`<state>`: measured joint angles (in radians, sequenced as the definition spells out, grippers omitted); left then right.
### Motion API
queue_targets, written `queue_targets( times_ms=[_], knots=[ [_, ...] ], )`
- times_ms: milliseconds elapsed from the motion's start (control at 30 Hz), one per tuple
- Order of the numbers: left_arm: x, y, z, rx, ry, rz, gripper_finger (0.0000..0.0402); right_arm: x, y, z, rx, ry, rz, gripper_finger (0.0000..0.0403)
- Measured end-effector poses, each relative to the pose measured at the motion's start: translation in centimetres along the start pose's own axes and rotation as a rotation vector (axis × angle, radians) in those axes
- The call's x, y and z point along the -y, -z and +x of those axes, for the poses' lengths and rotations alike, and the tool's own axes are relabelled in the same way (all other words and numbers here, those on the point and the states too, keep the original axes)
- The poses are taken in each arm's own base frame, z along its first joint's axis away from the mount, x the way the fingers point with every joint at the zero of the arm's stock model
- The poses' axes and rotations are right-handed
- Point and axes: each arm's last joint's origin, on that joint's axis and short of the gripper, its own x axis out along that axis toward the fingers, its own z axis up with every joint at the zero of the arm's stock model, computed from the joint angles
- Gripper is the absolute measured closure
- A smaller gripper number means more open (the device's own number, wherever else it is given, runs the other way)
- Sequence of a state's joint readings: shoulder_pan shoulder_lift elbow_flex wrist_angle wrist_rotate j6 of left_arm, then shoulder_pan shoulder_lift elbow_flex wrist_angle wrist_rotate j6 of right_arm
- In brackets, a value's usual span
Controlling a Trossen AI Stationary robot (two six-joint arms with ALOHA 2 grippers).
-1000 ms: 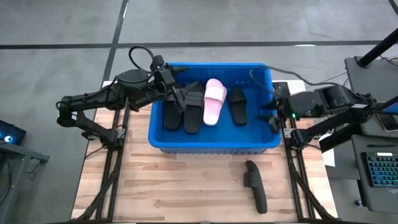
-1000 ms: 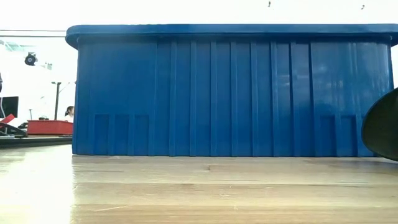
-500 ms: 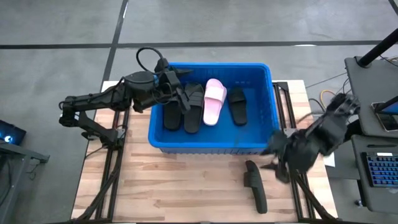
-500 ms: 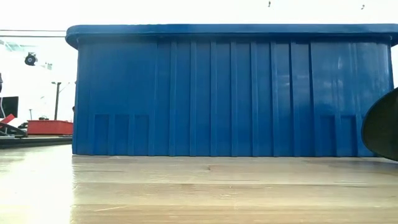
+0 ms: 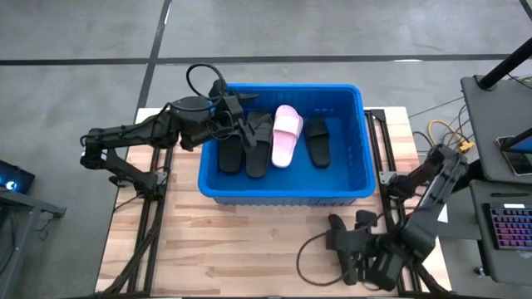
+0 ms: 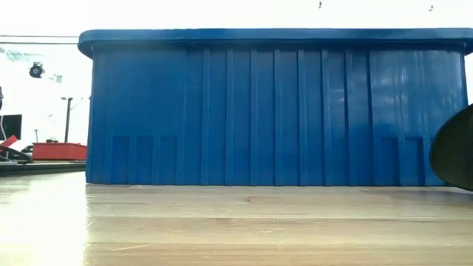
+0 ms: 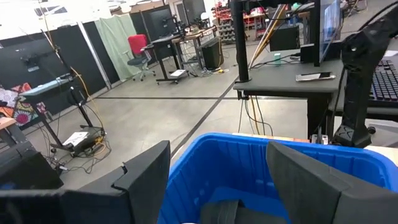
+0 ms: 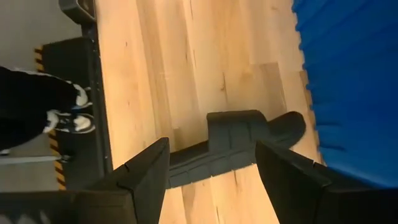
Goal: Pick and place slides into bin
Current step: Put the black slides into the blue bin
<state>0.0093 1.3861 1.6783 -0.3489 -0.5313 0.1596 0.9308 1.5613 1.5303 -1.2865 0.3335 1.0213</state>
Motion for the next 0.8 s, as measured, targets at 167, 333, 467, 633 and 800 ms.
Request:
queue_targets(
  times_ms=[167,333,467,633,800],
  knots=[
    [0.2,0.2,0.3,-0.008,0.001,-0.03,0.0151,-1.8,0.2,2.4,-0.017,0.036,-0.06,0.0177],
    [0.2,0.2,0.3,-0.008,0.001,-0.04,0.0151,-3.1,0.5,5.0,-0.06,0.099,-0.182,0.0177],
    [0.2,0.2,0.3,-0.008,0.001,-0.04,0.0151,-3.9,0.7,6.9,-0.077,0.156,-0.289,0.0177],
    [0.2,0.2,0.3,-0.008,0.001,-0.04,0.0151,-4.6,1.1,8.8,-0.118,0.191,-0.413,0.0177],
    [0.2,0.2,0.3,-0.008,0.001,-0.04,0.0151,-5.0,1.3,10.3,-0.128,0.237,-0.458,0.0177]
  ],
)
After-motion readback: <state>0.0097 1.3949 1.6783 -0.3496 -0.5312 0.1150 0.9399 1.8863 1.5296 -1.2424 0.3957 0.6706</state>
